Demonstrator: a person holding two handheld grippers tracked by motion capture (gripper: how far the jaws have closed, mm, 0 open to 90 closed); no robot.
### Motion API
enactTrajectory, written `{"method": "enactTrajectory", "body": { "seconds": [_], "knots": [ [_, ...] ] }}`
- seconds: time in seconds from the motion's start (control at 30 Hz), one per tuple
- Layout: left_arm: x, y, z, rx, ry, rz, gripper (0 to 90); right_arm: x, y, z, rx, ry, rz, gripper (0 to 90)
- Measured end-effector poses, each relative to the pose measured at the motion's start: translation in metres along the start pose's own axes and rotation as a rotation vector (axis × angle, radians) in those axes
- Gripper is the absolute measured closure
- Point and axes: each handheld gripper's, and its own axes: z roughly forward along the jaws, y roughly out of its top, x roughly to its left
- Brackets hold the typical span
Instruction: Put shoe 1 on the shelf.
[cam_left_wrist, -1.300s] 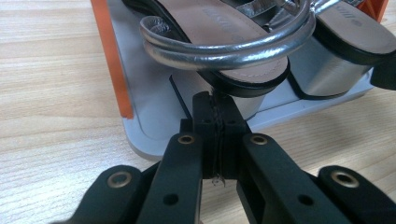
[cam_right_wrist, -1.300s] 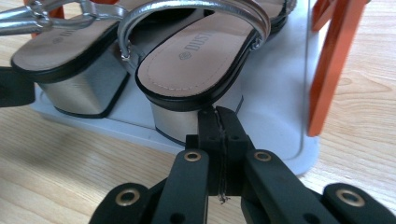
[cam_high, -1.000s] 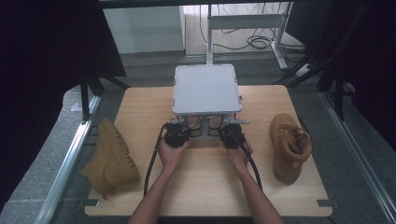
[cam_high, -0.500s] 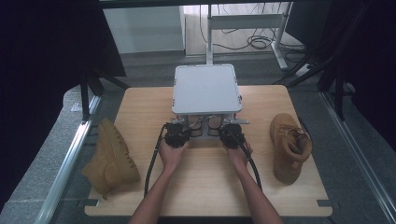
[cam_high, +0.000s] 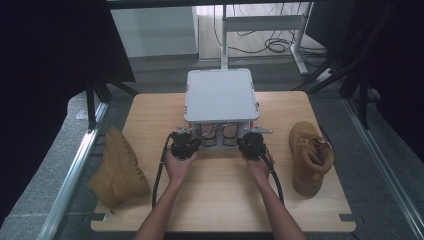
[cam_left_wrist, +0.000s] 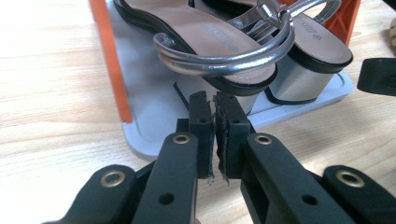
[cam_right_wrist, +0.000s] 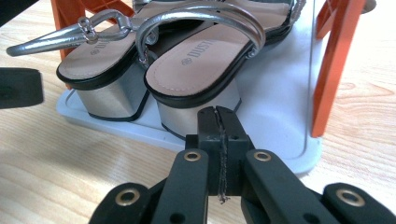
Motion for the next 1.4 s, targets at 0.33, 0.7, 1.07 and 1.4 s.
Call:
{"method": "enactTrajectory", "body": {
  "seconds": [0.33, 0.7, 1.07, 1.4],
  "knots": [
    [0.006, -0.019, -0.023, 0.004, -0.042, 0.003, 83.3, -0.015, -0.017, -0.019, 0.023, 0.022, 0.011, 89.3],
    [0.004, -0.043, -0.048, 0.038, -0.084, 0.046, 71.7, -0.026, -0.047, -0.046, 0.049, 0.04, -0.012, 85.9],
    [0.0, -0.064, -0.063, 0.088, -0.123, 0.082, 54.6, -0.024, -0.069, -0.07, 0.094, 0.126, -0.076, 64.3],
    [-0.005, -0.082, -0.077, 0.092, -0.147, 0.142, 42.9, -0.014, -0.084, -0.078, 0.112, 0.142, -0.122, 49.0]
  ]
}}
